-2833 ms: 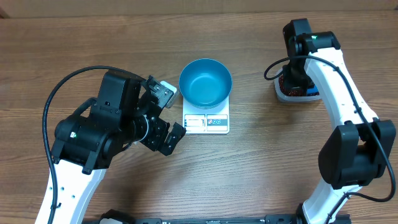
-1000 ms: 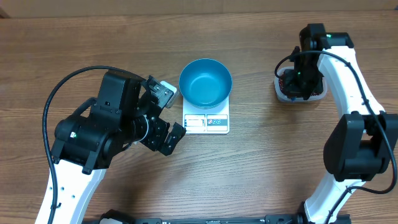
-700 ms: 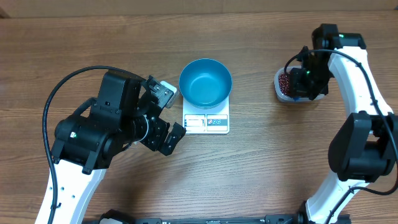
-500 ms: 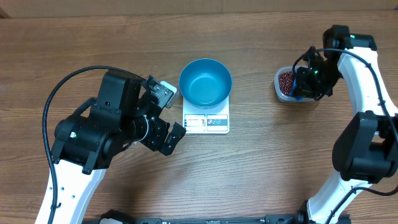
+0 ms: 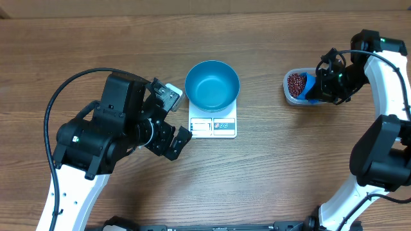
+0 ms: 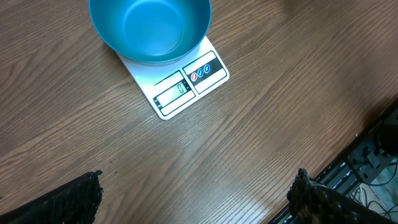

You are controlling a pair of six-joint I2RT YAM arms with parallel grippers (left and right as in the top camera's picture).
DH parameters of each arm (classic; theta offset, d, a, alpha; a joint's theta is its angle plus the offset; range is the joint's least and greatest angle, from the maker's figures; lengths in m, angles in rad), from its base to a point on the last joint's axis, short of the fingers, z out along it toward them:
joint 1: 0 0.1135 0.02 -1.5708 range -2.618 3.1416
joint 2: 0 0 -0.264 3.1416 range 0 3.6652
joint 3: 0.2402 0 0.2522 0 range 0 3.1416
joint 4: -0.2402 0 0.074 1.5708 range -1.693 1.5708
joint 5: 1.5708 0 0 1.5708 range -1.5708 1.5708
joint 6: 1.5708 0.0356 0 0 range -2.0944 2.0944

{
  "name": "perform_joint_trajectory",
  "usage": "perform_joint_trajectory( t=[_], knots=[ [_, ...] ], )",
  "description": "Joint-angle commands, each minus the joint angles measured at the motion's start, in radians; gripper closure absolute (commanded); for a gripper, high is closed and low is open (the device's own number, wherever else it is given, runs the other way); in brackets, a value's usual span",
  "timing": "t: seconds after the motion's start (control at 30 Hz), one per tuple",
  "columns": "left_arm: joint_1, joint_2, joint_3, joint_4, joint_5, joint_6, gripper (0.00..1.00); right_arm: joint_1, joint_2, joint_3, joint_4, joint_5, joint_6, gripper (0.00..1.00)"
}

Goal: Scoop item into bowl and weigh 150g on scale
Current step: 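Dip the scoop into the red beans with the right gripper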

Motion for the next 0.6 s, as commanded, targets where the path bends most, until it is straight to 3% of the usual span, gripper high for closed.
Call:
perform_joint_trajectory(
  t=[0.0, 0.57],
  knots=[
    [-0.006, 0.005, 0.003, -0.002, -0.007, 0.022, 0.00, -0.015, -0.026, -0.039, 0.014, -0.059, -0.024, 0.96],
    [-0.006, 0.005, 0.003, -0.002, -0.007, 0.022, 0.00, -0.112, -0.026, -0.111, 0.027, -0.286, -0.102, 0.96]
  ],
)
